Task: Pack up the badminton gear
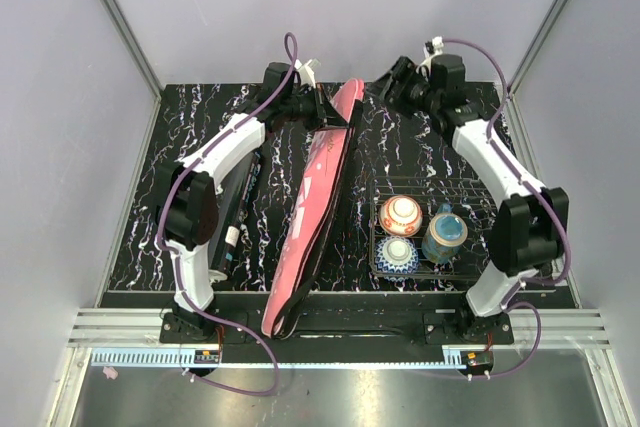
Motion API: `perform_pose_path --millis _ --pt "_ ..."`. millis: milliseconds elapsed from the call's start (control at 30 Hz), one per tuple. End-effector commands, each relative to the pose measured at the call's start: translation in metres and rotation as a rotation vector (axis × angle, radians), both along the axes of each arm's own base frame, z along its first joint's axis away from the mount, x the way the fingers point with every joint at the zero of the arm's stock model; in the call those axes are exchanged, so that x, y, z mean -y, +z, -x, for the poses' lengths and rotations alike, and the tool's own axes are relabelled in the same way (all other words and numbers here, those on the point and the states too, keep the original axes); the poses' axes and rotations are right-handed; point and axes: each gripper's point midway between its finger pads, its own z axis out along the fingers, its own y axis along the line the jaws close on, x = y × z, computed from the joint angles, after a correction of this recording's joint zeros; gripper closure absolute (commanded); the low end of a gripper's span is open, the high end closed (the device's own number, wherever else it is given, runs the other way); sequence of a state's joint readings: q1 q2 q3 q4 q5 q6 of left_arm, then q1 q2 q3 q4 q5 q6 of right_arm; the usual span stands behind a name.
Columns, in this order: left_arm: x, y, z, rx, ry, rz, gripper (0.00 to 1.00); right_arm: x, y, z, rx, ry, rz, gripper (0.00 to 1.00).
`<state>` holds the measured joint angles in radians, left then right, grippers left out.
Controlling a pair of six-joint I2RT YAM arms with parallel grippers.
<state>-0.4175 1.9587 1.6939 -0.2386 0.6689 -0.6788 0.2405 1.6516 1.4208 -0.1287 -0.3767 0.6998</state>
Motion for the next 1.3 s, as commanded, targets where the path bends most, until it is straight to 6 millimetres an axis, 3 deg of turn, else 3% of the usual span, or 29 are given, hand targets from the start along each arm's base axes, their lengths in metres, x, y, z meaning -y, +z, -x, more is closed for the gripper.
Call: perform_pose_path --millis 0,67,133,333,433,567,667,733,767,833,867,900,933,967,1033,1067,1133,1167,1200,1267 --pt "-0.001 0.055 0.007 0.127 -0.019 0.050 1.00 -0.015 -0.018 -0.026 -0.053 0.023 0.057 0.22" --pt "-0.001 0.055 0.008 0.126 -0.022 0.050 1.00 -0.031 -0.018 -0.027 -0.055 0.053 0.064 0.24" --pt "-0.001 0.058 0.010 0.135 -0.024 0.049 1.00 -0.043 -0.036 -0.027 -0.098 0.062 0.089 0.27" --pt "-0.002 0.061 0.011 0.143 -0.020 0.041 1.00 -0.057 -0.051 -0.028 -0.121 0.054 0.095 0.38" --pt "0.001 0.055 0.018 0.142 -0.031 -0.002 1.00 -0.061 -0.047 -0.033 -0.124 0.034 0.077 0.53" --pt "0.007 0.041 0.029 0.211 0.011 -0.151 1.00 -0.052 -0.047 -0.036 -0.172 -0.096 0.055 1.00" --pt "0.012 0.028 0.053 0.243 -0.002 -0.245 1.00 -0.033 -0.040 -0.040 -0.160 -0.226 0.037 1.00" --pt "0.004 0.013 0.069 0.245 0.011 -0.310 1.00 -0.026 -0.028 -0.042 -0.133 -0.259 0.034 1.00" --pt "0.001 -0.008 0.085 0.223 -0.007 -0.348 1.00 -0.025 -0.026 -0.043 -0.129 -0.267 0.028 1.00" --pt "-0.009 -0.001 0.102 0.256 0.013 -0.359 1.00 -0.014 -0.019 -0.046 -0.112 -0.294 0.022 1.00" --pt "-0.014 -0.018 0.118 0.235 -0.003 -0.391 1.00 -0.010 -0.016 -0.048 -0.108 -0.302 0.016 1.00" --pt "-0.023 -0.006 0.130 0.262 0.009 -0.386 1.00 -0.009 -0.015 -0.049 -0.107 -0.294 0.008 1.00" --pt "-0.030 -0.010 0.136 0.263 0.022 -0.402 1.00 -0.004 -0.010 -0.054 -0.097 -0.295 -0.003 1.00" --pt "-0.040 -0.026 0.150 0.232 0.017 -0.427 1.00 -0.003 -0.008 -0.055 -0.094 -0.291 -0.009 1.00" --pt "-0.056 -0.019 0.167 0.244 0.044 -0.418 1.00 0.005 -0.002 -0.059 -0.080 -0.305 -0.010 1.00" --pt "-0.064 -0.037 0.179 0.206 0.044 -0.442 1.00 0.008 -0.001 -0.061 -0.079 -0.310 -0.017 1.00" --pt "-0.082 -0.042 0.195 0.188 0.069 -0.460 1.00 0.018 0.002 -0.064 -0.083 -0.324 -0.044 1.00" --pt "-0.092 -0.060 0.205 0.146 0.076 -0.486 1.00 0.032 0.005 -0.068 -0.082 -0.349 -0.054 1.00" --pt "-0.100 -0.059 0.212 0.147 0.092 -0.479 1.00 0.037 0.007 -0.070 -0.078 -0.351 -0.065 1.00" --pt "-0.113 -0.077 0.223 0.103 0.119 -0.502 1.00 0.051 0.009 -0.074 -0.076 -0.377 -0.077 1.00"
